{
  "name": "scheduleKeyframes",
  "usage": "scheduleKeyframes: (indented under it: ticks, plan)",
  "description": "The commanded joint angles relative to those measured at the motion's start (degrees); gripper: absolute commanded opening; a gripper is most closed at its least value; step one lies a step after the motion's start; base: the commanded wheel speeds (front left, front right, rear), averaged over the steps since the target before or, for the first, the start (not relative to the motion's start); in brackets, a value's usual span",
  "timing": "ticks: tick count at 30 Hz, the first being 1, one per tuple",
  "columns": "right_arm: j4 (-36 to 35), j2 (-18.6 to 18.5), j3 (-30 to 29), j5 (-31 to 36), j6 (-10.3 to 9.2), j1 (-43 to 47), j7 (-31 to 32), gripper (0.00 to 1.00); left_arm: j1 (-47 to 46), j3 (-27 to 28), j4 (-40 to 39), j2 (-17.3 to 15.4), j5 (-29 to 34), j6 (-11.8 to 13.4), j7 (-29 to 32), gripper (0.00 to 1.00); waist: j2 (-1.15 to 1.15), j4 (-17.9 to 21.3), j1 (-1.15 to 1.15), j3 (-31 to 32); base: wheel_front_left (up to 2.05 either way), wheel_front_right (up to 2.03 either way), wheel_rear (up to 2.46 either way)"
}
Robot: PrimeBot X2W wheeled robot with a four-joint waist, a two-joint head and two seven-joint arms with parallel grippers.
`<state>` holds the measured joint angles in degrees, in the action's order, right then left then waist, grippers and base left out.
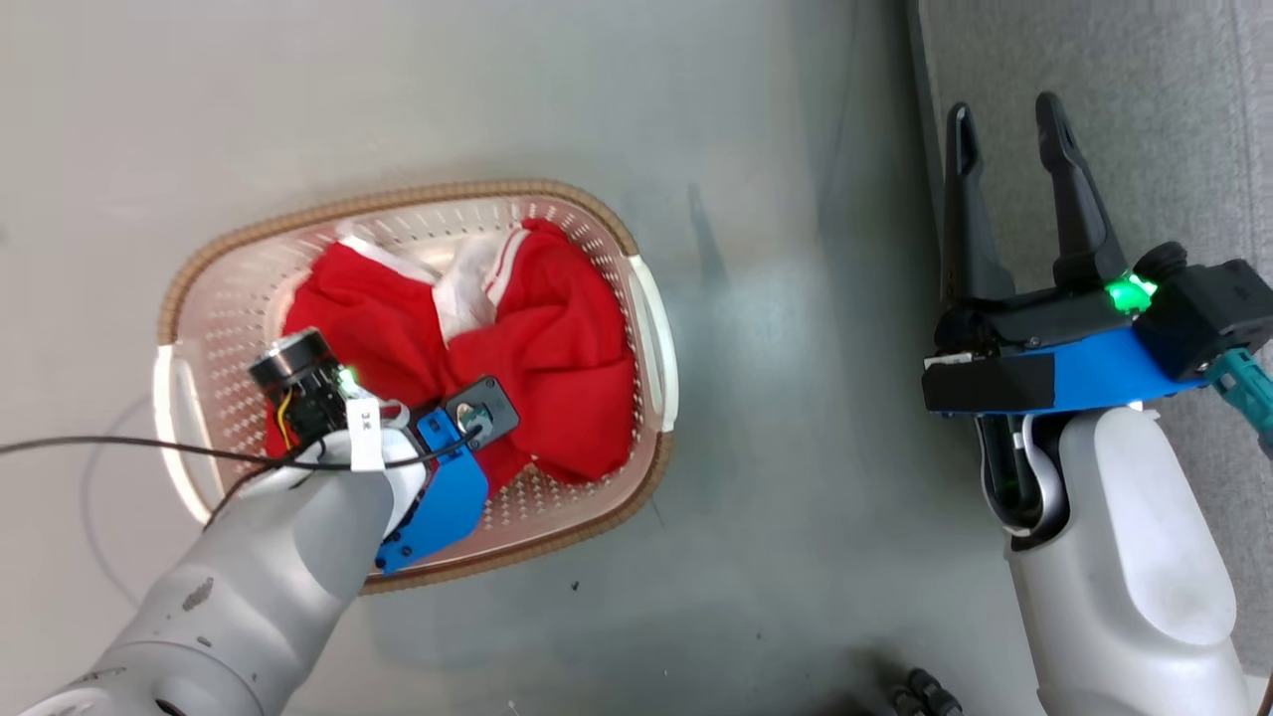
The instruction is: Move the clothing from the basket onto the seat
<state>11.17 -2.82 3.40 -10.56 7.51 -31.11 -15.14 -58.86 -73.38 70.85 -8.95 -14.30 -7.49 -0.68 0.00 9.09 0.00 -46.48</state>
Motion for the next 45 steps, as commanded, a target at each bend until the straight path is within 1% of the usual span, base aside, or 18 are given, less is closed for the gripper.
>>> scheduleKeyframes:
  ticks: [1,8,13,19,25,28,33,39,45]
  plan:
    - [0.29,-0.11,-0.13,0.64,-0.04,0.92,-0.01,1.0,0.72,-0.09,-0.22,0.09,-0.21,0.06,-0.66,0.0,0.0,-0.95,0.0,2.0,0.0,0.0,0.0]
    - [1.64,-0.11,-0.45,1.49,-0.04,2.94,-0.02,1.0,2.84,0.35,-0.45,1.3,-3.1,0.06,-5.22,0.0,0.0,-2.87,0.0,7.7,0.0,0.0,0.0]
    - [2.7,-0.11,-1.06,2.02,-0.04,5.41,-0.01,1.0,4.45,1.66,-0.84,2.7,-5.97,0.06,-10.15,0.0,0.0,-4.64,0.0,12.87,0.0,0.0,0.0]
    - [3.68,-0.12,-1.78,2.77,-0.04,8.14,-0.02,1.0,5.83,3.03,-2.14,3.89,-9.03,0.06,-12.91,0.0,0.0,-6.37,0.0,17.56,0.0,0.0,0.0]
    - [4.52,-0.11,-2.65,3.3,-0.04,10.9,-0.02,1.0,6.78,5.56,-5.16,4.43,-11.89,0.2,-14.28,0.0,0.0,-7.68,0.0,22.0,0.0,0.0,0.0]
    - [4.91,-0.11,-2.84,3.38,-0.04,12.01,-0.02,1.0,7.49,7.06,-7.3,4.26,-12.93,0.82,-14.6,0.0,0.0,-8.16,0.0,24.02,0.0,0.0,0.0]
    - [5.55,-0.11,-3.11,3.38,-0.04,14.4,-0.01,1.0,9.03,10.34,-14.29,2.94,-13.9,2.49,-14.57,0.0,0.0,-8.84,0.0,27.58,0.0,0.0,0.0]
    - [6.13,-0.11,-3.23,3.36,-0.04,17.26,-0.02,1.0,11.26,13.99,-22.01,1.46,-14.22,4.36,-14.59,0.0,0.0,-9.29,0.0,31.72,0.0,0.0,0.0]
    - [6.62,-0.11,-3.23,3.36,-0.04,19.78,-0.01,1.0,12.55,16.67,-27.26,0.84,-14.15,5.61,-14.59,0.0,0.0,-9.72,0.0,35.15,0.0,0.0,0.0]
